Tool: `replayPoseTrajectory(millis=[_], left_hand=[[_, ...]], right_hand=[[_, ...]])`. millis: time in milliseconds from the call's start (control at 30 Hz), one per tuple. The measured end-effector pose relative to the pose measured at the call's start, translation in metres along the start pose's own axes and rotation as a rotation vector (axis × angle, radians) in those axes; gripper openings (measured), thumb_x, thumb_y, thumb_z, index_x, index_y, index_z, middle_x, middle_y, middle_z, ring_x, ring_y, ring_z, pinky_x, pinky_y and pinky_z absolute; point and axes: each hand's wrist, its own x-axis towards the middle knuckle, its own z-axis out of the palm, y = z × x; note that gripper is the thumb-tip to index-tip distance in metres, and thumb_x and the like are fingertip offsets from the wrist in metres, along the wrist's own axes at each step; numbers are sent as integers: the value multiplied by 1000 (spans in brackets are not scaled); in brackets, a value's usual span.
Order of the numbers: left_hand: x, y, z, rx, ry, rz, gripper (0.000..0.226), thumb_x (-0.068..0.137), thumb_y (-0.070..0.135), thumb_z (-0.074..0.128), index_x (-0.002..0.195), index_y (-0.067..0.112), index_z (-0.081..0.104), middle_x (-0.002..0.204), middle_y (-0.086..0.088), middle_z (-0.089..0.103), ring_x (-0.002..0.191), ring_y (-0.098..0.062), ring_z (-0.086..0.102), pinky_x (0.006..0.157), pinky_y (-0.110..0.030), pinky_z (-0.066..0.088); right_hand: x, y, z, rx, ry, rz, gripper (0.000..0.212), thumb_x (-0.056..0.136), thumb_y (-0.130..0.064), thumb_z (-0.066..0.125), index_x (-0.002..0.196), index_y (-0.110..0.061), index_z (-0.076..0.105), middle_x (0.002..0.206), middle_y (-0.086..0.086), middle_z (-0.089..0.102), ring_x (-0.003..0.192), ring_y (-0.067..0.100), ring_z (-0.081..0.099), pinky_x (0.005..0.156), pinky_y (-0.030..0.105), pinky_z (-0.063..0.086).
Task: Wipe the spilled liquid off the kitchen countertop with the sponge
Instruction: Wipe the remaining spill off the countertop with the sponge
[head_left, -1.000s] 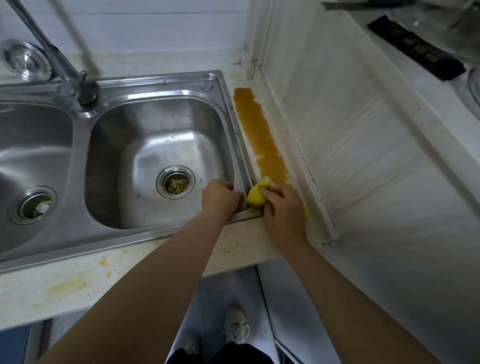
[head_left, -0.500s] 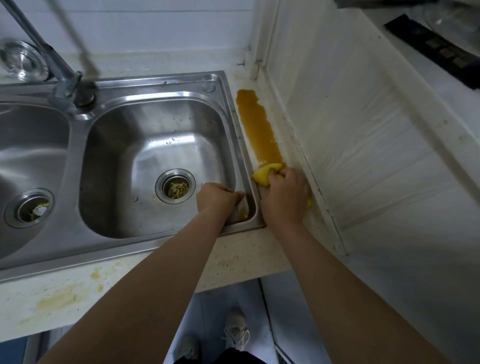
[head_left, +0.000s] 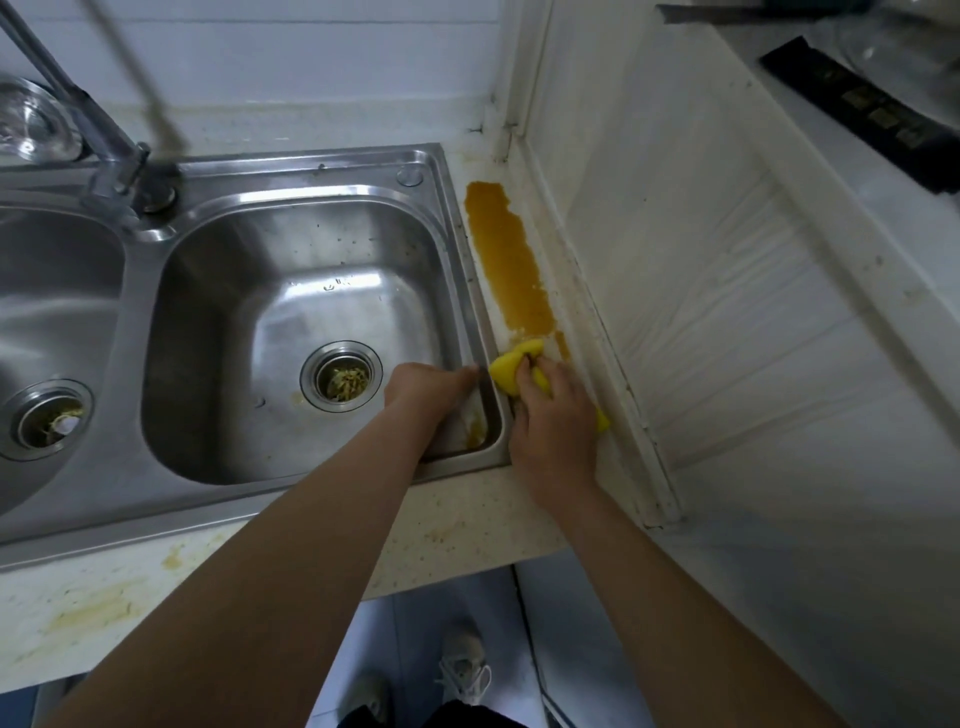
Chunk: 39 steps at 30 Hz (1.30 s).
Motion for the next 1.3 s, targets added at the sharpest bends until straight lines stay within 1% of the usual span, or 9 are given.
replayPoseTrajectory(millis=[167,333,433,600,800,1000,1100,1200,1300], left_hand=[[-3,13,8,-165,-8,69,59,75,50,72,120,14,63,121,-13,62,111,-33,57,97,-47,48],[2,31,13,-176,75,147,55,78,40,73,119,4,62,115,-12,64,105,-28,59,94,-43,51],[13,43,14,-190,134,202,64,79,38,73,133,9,53,133,-11,56,118,-28,55,100,-41,47],[38,61,6,-133,165,262,53,82,29,72,130,10,56,131,-8,58,119,-21,55,100,-28,42],[71,92,-2,-91,166,271,54,80,26,74,128,8,57,130,-9,59,117,-20,56,98,-25,42],[86,116,-7,-74,124,302,40,78,19,76,114,3,66,111,-14,68,92,-17,64,87,-25,51],[88,115,-6,-55,123,305,39,79,19,76,113,2,67,110,-13,68,93,-17,64,86,-24,51],[93,118,-7,-60,113,272,42,77,19,77,113,1,66,111,-14,67,100,-22,65,91,-29,52],[101,118,-9,-112,61,212,47,72,17,81,112,0,66,112,-16,66,102,-24,65,94,-36,52]], right_hand=[[42,2,-10,-49,-162,31,52,95,-17,36,145,-16,25,155,8,18,142,27,15,115,42,18],[17,-2,-8,-29,-154,-27,52,96,-17,32,146,-10,20,156,10,8,145,27,4,118,41,13],[41,1,-7,10,-128,3,51,93,-9,40,143,-10,28,155,9,15,144,25,11,116,36,16],[76,-6,2,48,-107,20,52,90,-4,45,140,-9,35,154,10,21,142,25,19,114,34,20],[149,-13,10,59,-96,10,46,91,-12,32,136,-7,42,152,12,24,138,27,28,111,34,26],[128,-7,18,124,116,-53,43,79,-17,36,106,-3,67,116,16,64,97,37,61,86,45,49],[123,-11,19,131,132,-24,36,77,-10,43,100,-3,70,110,14,68,93,36,63,84,44,50],[158,-22,10,196,67,14,54,77,-27,25,93,0,69,109,16,66,92,37,58,81,40,46],[159,-24,5,150,66,81,38,80,-18,38,97,-2,70,109,17,62,98,35,53,84,38,40]])
